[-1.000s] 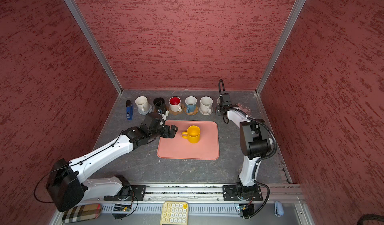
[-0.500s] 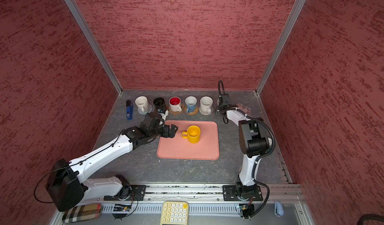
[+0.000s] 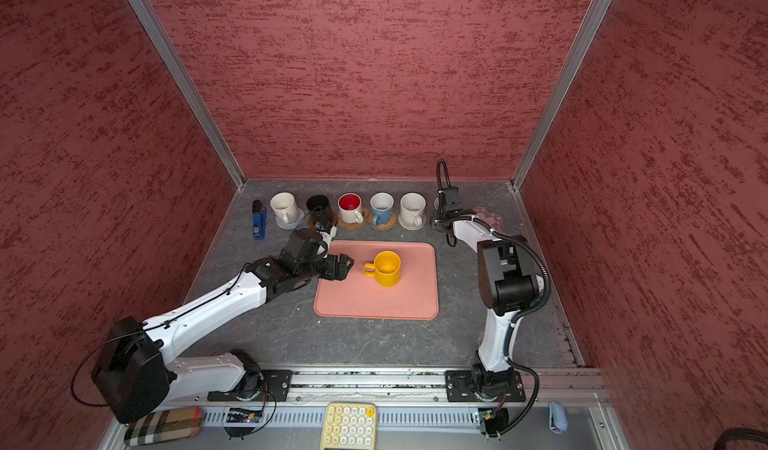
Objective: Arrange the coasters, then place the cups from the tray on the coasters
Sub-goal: 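Lower the lavender mug onto the brown glossy coaster and open the right gripper, then raise the right gripper off the lavender mug while the left moves to the yellow mug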
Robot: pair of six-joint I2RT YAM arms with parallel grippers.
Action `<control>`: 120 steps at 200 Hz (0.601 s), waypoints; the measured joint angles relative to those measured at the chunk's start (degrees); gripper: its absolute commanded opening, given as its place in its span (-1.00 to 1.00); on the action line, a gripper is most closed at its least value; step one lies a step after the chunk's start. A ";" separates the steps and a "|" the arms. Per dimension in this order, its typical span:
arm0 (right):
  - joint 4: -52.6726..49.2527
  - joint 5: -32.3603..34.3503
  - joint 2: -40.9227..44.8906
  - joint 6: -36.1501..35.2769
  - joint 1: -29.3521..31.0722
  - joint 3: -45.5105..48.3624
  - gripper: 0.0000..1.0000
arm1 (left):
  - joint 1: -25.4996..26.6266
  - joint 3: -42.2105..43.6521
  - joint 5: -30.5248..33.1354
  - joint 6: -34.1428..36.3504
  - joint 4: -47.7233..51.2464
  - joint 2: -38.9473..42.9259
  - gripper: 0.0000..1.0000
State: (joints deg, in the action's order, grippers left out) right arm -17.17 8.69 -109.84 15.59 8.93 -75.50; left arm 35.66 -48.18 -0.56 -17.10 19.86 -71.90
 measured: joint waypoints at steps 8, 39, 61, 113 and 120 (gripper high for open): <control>0.02 0.07 0.02 0.00 0.00 0.00 -0.04 | -0.04 0.20 -0.35 0.09 -0.42 -0.02 0.50; 0.02 0.15 0.61 0.04 0.00 0.15 0.00 | -0.09 0.85 -1.92 0.11 -1.49 -0.39 0.22; 0.15 0.15 2.51 0.42 0.00 1.05 0.01 | -0.09 1.60 -2.89 0.09 -3.04 -1.77 -0.02; 0.76 0.09 11.28 1.57 0.00 6.36 0.03 | -0.15 2.01 -3.87 -1.03 -4.90 -8.55 -0.55; 0.94 0.09 12.68 1.75 0.00 7.15 0.03 | -0.15 1.70 -3.82 -1.18 -4.92 -9.70 -0.58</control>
State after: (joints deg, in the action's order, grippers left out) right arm -16.23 8.78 -97.17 17.34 8.93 -68.36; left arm 35.51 -46.48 -4.38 -18.28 14.94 -81.60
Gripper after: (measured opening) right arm 0.515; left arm 0.232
